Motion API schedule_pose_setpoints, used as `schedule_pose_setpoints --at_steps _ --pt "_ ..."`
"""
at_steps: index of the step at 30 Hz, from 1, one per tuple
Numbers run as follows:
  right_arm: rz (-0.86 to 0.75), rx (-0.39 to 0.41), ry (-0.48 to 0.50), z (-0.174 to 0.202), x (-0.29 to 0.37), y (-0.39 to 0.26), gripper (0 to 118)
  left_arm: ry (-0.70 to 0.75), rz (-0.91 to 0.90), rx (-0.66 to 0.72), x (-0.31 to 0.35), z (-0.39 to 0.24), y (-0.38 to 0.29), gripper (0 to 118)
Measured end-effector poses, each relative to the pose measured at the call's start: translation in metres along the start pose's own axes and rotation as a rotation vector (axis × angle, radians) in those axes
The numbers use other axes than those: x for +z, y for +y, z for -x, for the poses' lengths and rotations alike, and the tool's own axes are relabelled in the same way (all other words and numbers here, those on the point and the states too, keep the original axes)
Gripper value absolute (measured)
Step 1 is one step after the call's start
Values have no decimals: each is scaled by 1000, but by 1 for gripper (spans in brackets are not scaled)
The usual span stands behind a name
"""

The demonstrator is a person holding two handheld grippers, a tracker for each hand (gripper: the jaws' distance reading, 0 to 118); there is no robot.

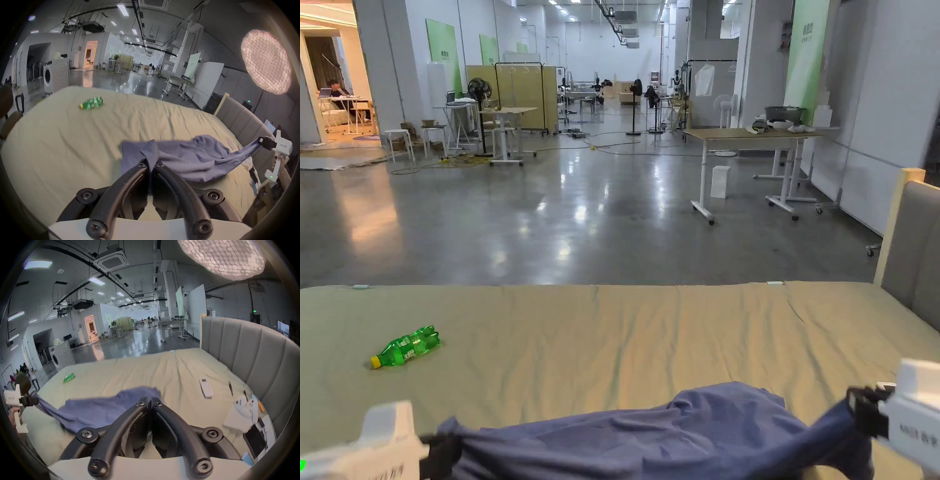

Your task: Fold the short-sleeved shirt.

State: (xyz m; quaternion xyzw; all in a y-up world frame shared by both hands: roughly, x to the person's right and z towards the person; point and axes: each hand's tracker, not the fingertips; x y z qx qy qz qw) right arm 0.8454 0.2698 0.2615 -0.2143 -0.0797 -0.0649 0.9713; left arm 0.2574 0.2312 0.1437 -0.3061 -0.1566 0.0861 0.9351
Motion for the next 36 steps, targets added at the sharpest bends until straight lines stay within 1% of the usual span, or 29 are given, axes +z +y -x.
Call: schedule_pose_setpoints --at_steps 1,2,3,4,5,7,8,9,10,11,12,13,14,16,18,19,23,24,28,29,30,31,32,33,34,36 --pt "12 13 14 -2 17 -21 3 -31 21 24 13 3 -20 4" --pt "10 3 1 -3 31 -38 3 -69 17 59 25 7 -39 4" --pt "57 -15 8 -6 45 -53 3 -87 44 88 34 13 -50 4" --pt "65 -23 20 -8 61 -68 3 -76 89 79 47 17 -68 4" --pt "71 -32 2 -9 77 -84 3 -61 66 65 62 18 -83 4" --pt "96 -2 -29 -10 106 -112 3 -60 116 56 89 19 -106 4" --pt "113 4 -46 -14 115 -128 3 -48 97 80 103 21 -116 4" --pt "153 32 -57 -16 126 -139 3 -59 111 101 112 26 -121 4" --pt "151 41 -105 -17 137 -152 3 -75 175 127 118 32 -127 4" --pt "171 37 -127 -19 146 -163 3 -57 149 118 125 35 -135 4" --pt "227 20 -94 -15 158 -166 3 -55 152 108 129 36 -141 4" --pt "214 11 -103 -15 167 -174 3 -70 214 81 132 37 -145 4" --pt "232 -1 -107 -16 173 -181 3 -55 205 64 136 36 -149 4" --pt "253 -7 -113 -20 179 -193 3 -66 244 40 148 26 -157 4" --pt "278 -23 -119 -23 185 -199 3 -63 243 45 152 21 -163 4" --pt "282 -20 -121 -23 186 -201 3 -79 272 36 151 29 -165 4" --pt "333 -18 -117 -30 177 -209 3 -54 304 -1 147 31 -172 4" --pt "351 -20 -116 -38 171 -217 3 -56 309 0 145 32 -172 4" --pt "368 6 -112 -33 163 -222 3 -58 324 6 135 37 -180 5" --pt "371 8 -113 -33 161 -223 5 -67 325 0 133 40 -182 10" --pt "379 8 -115 -34 159 -225 17 -50 335 10 129 42 -182 20" --pt "386 5 -120 -35 157 -228 50 -12 356 35 129 43 -184 42" --pt "403 -4 -123 -36 156 -230 74 -3 349 41 129 46 -185 61" --pt "401 -15 -127 -38 159 -232 81 -1 336 37 133 49 -186 76" --pt "366 -50 -146 -38 165 -232 77 11 304 43 139 51 -184 82" --pt "305 -147 -150 -42 178 -228 77 17 221 54 154 48 -173 82"
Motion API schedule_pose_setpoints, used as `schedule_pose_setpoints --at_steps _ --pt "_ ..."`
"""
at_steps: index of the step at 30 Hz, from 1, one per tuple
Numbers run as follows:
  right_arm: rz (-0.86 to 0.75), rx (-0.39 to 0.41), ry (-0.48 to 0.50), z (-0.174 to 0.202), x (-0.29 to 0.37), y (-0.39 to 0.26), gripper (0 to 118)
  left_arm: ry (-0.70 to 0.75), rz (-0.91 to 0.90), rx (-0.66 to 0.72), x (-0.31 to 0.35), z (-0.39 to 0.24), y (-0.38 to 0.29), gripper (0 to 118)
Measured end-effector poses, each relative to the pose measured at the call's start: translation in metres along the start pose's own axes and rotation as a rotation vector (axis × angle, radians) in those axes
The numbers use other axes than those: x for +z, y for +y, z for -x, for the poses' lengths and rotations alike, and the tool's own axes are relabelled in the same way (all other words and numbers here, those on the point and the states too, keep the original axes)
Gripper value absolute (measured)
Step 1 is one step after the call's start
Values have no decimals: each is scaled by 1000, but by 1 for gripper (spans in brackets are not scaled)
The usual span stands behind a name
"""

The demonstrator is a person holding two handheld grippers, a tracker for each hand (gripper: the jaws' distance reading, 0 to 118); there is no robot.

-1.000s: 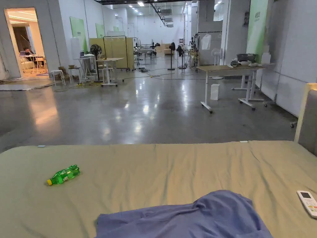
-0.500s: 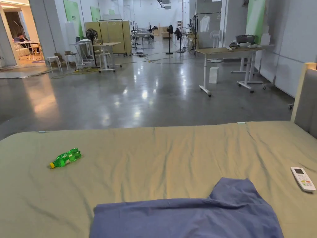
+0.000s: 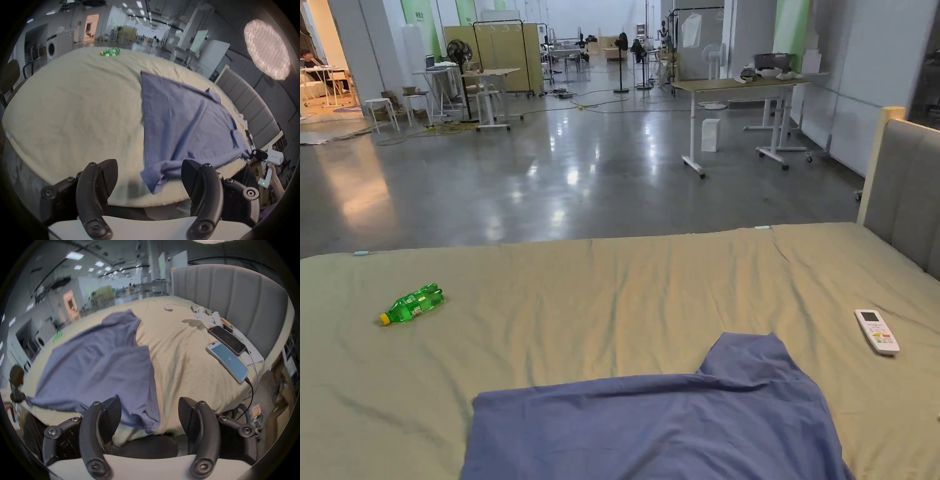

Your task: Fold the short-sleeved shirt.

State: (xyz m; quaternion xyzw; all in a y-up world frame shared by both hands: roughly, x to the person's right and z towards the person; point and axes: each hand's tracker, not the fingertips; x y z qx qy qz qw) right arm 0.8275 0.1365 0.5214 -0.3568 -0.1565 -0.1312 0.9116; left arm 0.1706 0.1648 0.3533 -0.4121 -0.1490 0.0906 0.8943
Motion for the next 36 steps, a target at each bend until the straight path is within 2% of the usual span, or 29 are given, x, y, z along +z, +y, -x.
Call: schedule_pose_setpoints --at_steps 3,5,9,13,15,17,19,20,21,23,24,26,27,29,30,32,36 --pt "-112 -73 35 4 28 16 77 7 -167 -44 39 -19 20 82" --pt "-190 -76 56 22 54 36 77 18 -299 -107 65 -45 30 82" --pt "-325 19 123 63 92 63 77 6 -505 -216 105 -103 39 82" --pt "-536 160 117 102 107 69 77 -9 -597 -310 105 -126 42 79" --pt "-561 192 135 119 113 75 77 -28 -612 -315 108 -145 46 77" --pt "-576 214 161 134 116 81 75 -33 -635 -314 111 -163 48 67" --pt "-579 239 172 143 120 82 73 -13 -669 -331 117 -181 45 65" --pt "-581 262 186 146 121 82 69 10 -696 -360 120 -187 42 60" --pt "-596 290 195 149 124 81 57 26 -713 -389 121 -192 39 49" --pt "-629 348 180 157 130 79 21 63 -717 -451 127 -203 34 16" --pt "-652 375 165 159 131 78 14 79 -713 -455 127 -206 32 11" --pt "-611 350 191 160 130 79 2 66 -687 -461 127 -207 31 1" --pt "-571 315 204 160 128 76 0 60 -684 -457 127 -203 31 0" --pt "-608 325 194 160 130 77 0 45 -671 -437 126 -201 30 0" --pt "-573 277 200 158 128 74 0 50 -662 -427 126 -202 31 0" --pt "-617 321 187 160 130 75 0 52 -670 -420 129 -198 33 0" --pt "-607 322 185 160 129 76 0 48 -665 -408 130 -196 35 0"
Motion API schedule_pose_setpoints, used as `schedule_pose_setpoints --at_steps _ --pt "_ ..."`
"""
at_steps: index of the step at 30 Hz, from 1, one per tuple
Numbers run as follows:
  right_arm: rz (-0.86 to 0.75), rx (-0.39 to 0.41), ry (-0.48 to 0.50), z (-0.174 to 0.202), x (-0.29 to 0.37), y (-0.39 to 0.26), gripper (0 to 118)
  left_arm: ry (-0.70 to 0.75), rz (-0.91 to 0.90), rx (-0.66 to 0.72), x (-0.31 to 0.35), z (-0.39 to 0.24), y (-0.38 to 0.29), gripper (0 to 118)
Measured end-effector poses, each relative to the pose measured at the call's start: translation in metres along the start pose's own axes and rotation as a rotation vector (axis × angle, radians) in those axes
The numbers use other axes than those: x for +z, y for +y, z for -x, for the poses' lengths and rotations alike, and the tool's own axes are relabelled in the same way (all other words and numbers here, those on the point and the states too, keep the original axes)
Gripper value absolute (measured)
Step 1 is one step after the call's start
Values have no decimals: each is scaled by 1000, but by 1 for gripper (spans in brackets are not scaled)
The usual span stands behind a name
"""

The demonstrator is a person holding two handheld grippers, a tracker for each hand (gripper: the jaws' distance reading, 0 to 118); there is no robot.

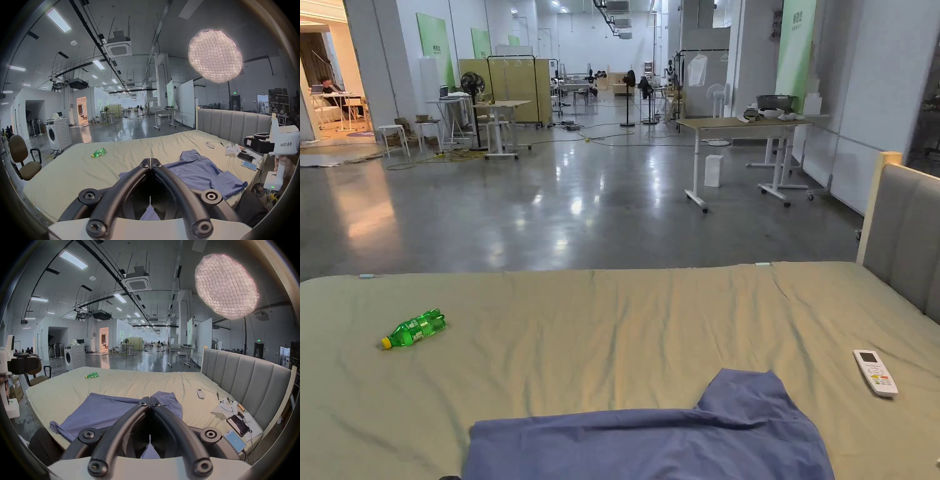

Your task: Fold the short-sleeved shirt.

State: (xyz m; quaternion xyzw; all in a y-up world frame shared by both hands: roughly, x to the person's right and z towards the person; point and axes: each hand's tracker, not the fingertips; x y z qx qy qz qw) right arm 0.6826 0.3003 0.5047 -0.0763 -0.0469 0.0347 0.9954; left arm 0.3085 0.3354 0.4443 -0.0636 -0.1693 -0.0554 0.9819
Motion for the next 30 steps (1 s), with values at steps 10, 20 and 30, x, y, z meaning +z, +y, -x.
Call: schedule_pose_setpoints --at_steps 10,20,30 --pt "16 -72 53 -6 0 -9 0 57 102 46 -5 28 -18 0" --pt "95 -135 50 -12 1 -30 0 60 416 334 -31 104 -91 0" --pt "183 -149 58 -12 -3 -45 0 26 751 403 -80 117 -181 69"
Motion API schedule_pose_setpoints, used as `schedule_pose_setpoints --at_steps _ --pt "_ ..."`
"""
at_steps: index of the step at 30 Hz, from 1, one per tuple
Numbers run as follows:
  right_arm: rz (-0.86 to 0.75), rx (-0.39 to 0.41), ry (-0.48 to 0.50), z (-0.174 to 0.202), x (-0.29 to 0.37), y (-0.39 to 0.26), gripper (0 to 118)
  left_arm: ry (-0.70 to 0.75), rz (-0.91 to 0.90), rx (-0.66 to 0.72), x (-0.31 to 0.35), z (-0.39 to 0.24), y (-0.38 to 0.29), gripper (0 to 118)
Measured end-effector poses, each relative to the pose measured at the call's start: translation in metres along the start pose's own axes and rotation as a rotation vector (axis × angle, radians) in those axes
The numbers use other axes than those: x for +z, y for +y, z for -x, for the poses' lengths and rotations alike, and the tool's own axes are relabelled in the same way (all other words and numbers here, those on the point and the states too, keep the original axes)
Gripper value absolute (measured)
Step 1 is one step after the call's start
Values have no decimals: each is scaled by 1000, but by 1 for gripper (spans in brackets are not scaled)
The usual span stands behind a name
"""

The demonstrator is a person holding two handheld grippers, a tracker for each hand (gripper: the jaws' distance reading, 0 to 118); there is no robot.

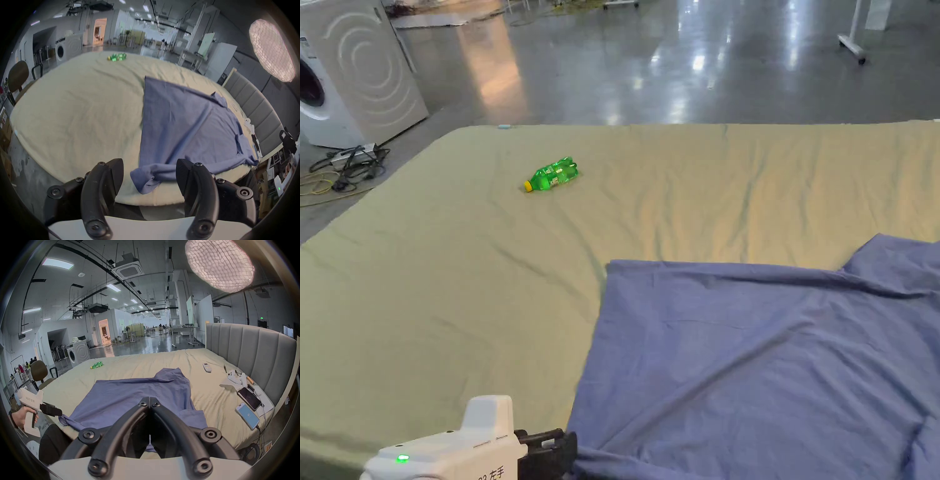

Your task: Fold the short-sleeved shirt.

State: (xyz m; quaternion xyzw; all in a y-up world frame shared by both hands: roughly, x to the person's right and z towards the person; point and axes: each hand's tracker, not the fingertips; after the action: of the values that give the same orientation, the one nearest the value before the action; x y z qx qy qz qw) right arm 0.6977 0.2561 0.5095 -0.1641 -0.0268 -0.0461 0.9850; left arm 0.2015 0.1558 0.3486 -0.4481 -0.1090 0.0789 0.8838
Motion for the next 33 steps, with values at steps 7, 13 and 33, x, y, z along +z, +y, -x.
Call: schedule_pose_setpoints --at_steps 7,13,33 --pt "32 -31 -5 -6 -1 -8 0 -6 89 29 -29 2 -9 59" --pt "38 -12 -28 -11 7 -13 0 32 129 -33 -38 -12 -6 13" --pt "528 -207 -213 -128 -52 -107 64 92 272 -266 -61 -30 3 9"
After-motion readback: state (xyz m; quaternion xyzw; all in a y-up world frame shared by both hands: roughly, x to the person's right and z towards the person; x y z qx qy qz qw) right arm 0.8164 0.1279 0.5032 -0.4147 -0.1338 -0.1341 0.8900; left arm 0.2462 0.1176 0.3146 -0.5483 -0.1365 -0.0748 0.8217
